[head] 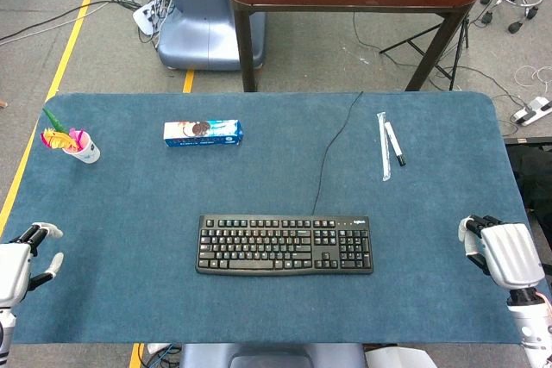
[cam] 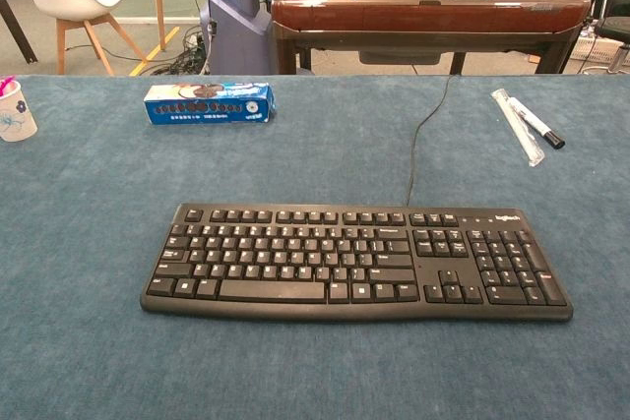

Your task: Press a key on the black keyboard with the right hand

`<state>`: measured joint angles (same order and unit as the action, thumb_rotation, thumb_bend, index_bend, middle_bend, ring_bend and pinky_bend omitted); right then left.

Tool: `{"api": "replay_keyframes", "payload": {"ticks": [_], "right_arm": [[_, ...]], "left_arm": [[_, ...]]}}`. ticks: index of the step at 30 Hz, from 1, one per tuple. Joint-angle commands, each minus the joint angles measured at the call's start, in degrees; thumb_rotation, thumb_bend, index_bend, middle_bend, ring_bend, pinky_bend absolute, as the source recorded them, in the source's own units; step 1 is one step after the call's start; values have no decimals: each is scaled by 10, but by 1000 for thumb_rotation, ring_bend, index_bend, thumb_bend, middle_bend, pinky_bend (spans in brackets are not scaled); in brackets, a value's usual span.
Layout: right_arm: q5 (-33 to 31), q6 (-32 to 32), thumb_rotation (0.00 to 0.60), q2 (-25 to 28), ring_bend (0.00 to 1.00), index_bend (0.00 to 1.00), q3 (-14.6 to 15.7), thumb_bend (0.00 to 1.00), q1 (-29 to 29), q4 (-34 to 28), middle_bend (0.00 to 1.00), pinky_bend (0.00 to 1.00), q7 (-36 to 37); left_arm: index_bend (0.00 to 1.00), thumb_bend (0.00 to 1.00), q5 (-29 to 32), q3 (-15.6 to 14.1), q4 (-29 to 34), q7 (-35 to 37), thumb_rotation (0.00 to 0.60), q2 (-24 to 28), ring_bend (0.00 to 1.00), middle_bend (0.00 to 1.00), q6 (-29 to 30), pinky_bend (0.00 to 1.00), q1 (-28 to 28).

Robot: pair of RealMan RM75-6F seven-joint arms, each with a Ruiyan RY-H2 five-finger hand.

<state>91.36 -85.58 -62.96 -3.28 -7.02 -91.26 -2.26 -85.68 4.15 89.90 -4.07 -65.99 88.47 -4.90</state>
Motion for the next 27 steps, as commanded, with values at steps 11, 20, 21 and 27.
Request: {"api": "replay_keyframes", "payload": {"ticks": [11,20,21,27], "right_arm": [[21,127,600,8,987,502,-9,939,-92,-63,992,1000,-110],[-17,252,600,-6,1000,485,-26,1000,-174,-114,1000,1000,-219],[-22,258,600,-8,1000,485,-28,1000,-178,-116,1000,1000,-224],[-67,340,600,-45,1000,469,-40,1000,-240,-120,1000,1000,-293]], "left_arm": [[421,284,3,3,-5,1,600,-1,574,378,-2,851,-2],[421,284,23,11,-11,9,600,0,574,378,-5,851,0],[421,284,23,11,-12,9,600,0,574,378,-6,851,0],[421,284,33,14,-17,13,600,0,574,378,-11,851,-1]]}}
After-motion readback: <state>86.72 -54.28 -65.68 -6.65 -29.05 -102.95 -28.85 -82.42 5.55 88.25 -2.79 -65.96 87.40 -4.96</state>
